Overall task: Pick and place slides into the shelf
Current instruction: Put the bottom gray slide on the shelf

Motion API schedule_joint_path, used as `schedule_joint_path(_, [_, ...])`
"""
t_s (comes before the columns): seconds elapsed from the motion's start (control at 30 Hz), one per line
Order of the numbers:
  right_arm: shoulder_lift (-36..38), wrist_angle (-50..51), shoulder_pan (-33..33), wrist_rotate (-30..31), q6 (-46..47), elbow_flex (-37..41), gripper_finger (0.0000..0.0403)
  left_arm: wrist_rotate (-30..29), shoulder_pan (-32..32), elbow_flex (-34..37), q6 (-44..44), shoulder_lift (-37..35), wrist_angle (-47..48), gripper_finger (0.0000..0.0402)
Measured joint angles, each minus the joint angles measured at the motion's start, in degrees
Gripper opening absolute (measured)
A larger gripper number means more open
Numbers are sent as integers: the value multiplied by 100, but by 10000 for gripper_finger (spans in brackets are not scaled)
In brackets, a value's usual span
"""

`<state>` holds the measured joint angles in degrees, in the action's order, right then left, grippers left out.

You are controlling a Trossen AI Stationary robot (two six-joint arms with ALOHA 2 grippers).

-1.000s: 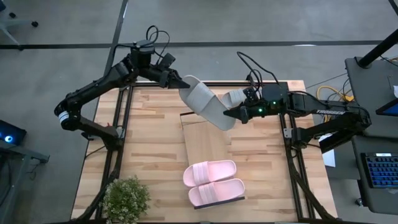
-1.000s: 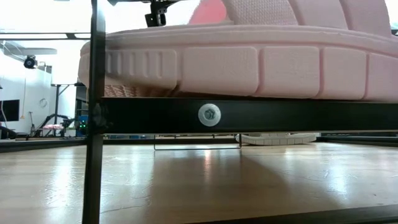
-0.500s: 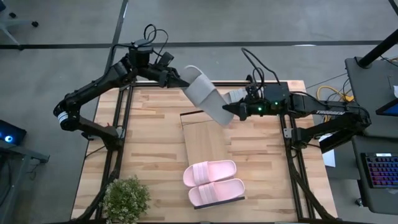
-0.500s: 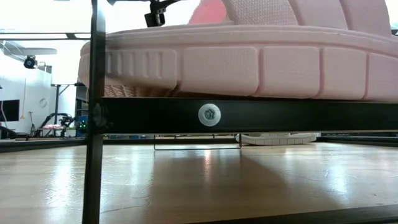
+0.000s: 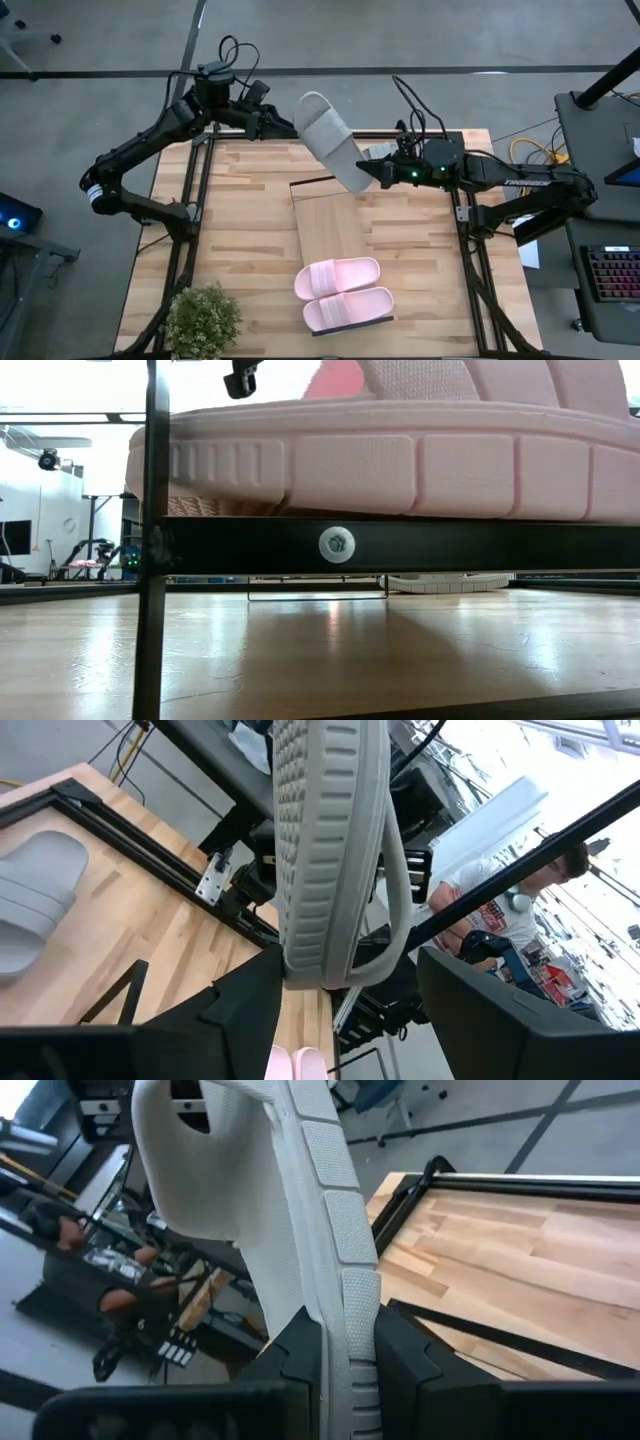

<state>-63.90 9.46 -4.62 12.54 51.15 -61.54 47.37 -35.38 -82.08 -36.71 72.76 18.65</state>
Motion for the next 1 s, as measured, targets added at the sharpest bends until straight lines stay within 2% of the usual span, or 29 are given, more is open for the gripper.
schedule_joint_path(0.3, [-46,-558,-26,846,-76,168,47,-215,161,122,-56,-61,0,215])
schedule_joint_path(0.47, [-44,-963,7,897,-264,242,46,-537,368,282,-189,-58,-121,215])
schedule_joint_path(0.6, [-74,-1788,50,1139,-399,409,46,-726,585,355,-374,31,-647,215])
schedule_joint_path(0.8, [-307,-2344,127,1215,-473,432,46,-867,718,380,-795,159,-1388,215])
schedule_joint_path(1.0, [-709,-3375,199,1209,-624,424,45,-1041,845,382,-802,261,-1399,215])
